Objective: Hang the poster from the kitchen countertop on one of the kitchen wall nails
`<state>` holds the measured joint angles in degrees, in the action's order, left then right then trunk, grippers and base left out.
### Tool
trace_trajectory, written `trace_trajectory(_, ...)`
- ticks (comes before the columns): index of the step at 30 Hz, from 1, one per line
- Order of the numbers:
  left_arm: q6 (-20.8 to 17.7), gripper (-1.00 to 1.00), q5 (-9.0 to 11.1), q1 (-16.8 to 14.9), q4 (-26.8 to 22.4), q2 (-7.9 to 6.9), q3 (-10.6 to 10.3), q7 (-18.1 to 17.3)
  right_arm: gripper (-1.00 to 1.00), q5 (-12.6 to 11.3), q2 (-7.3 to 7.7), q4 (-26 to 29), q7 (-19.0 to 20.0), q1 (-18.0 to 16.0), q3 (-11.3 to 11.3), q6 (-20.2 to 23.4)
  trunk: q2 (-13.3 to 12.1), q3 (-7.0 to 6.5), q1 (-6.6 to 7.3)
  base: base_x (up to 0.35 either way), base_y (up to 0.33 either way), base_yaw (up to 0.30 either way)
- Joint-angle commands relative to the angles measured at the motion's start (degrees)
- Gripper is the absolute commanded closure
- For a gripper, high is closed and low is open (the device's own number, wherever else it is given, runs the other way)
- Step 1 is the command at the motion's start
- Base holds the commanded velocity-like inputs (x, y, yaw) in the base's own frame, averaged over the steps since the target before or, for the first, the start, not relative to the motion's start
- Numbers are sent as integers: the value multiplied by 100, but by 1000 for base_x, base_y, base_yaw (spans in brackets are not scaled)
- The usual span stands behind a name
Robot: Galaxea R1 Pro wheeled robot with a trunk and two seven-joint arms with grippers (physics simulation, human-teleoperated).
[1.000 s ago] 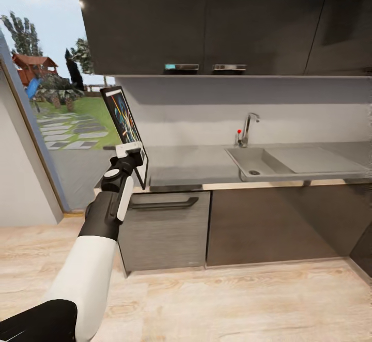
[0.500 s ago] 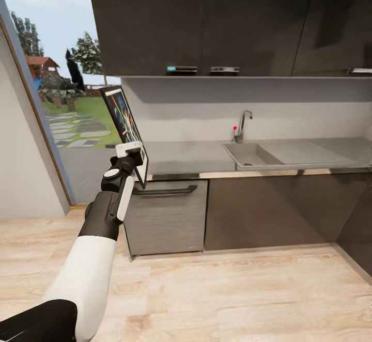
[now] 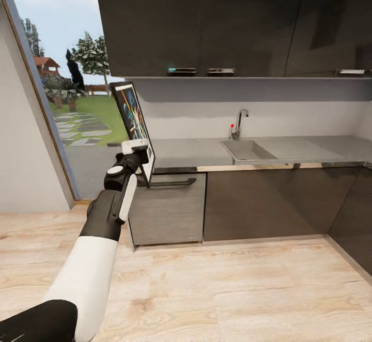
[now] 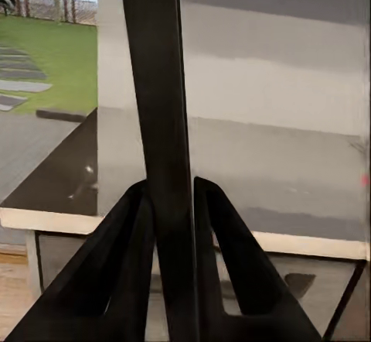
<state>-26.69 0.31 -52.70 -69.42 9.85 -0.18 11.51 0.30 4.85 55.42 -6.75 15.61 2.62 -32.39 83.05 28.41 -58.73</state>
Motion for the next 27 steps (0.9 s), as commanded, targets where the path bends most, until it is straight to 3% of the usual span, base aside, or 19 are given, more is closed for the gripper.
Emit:
trace_trajectory(1, -183, 100, -9, 0, -189, 1, -62, -151, -100, 5, 4, 58, -22, 1, -7, -2, 3, 5, 0, -20, 0, 0)
trace_trajectory(5, -645, 100, -10, 15, -938, 0, -139, -1110, -100, -1, 11, 203, -14, 3, -2, 22, 3, 5, 0, -10, 0, 0)
trace_trajectory(10, -879, 100, -7, 31, -1315, -15, -161, -1981, -100, -6, 36, 271, -8, 2, 1, 25, 3, 5, 0, -2, 0, 0)
trace_trajectory(13, -912, 100, -10, 59, -1380, -46, -164, -2674, -100, -21, 233, 383, 55, 1, 0, 41, 3, 5, 0, 0, 0, 0)
trace_trajectory(15, -923, 100, -12, 115, -1400, -69, -162, -3277, -100, -52, 447, 504, 181, -2, -4, 111, 3, 5, 0, 0, 0, 0)
trace_trajectory(16, -927, 100, -16, 139, -1404, -94, -161, -3670, -100, -66, 548, 607, 307, -18, -5, 281, 3, 5, 0, 0, 0, 0)
trace_trajectory(18, -930, 100, -21, 154, -1402, -137, -160, -4020, -100, -75, 615, 731, 496, -44, -6, 551, 3, 5, 0, 0, 0, 0)
trace_trajectory(19, -931, 100, -23, 160, -1400, -169, -159, -4181, -100, -76, 639, 798, 623, -62, -6, 708, 3, 5, 0, 0, 0, 0)
trace_trajectory(23, -934, 100, -22, 202, -1362, -495, -158, -5162, -100, -81, 718, 1277, 1766, -318, 10, 1798, 3, 5, 0, 0, 0, 0)
trace_trajectory(24, -931, 100, -24, 249, -1353, -611, -158, -5526, -100, -82, 728, 1392, 2134, -475, 53, 2127, 3, 5, 0, 0, 0, 0)
trace_trajectory(27, -925, 100, -28, 377, -1344, -808, -158, -6165, -100, -79, 738, 1510, 2801, -837, 217, 2629, 3, 5, 0, 0, 0, 0)
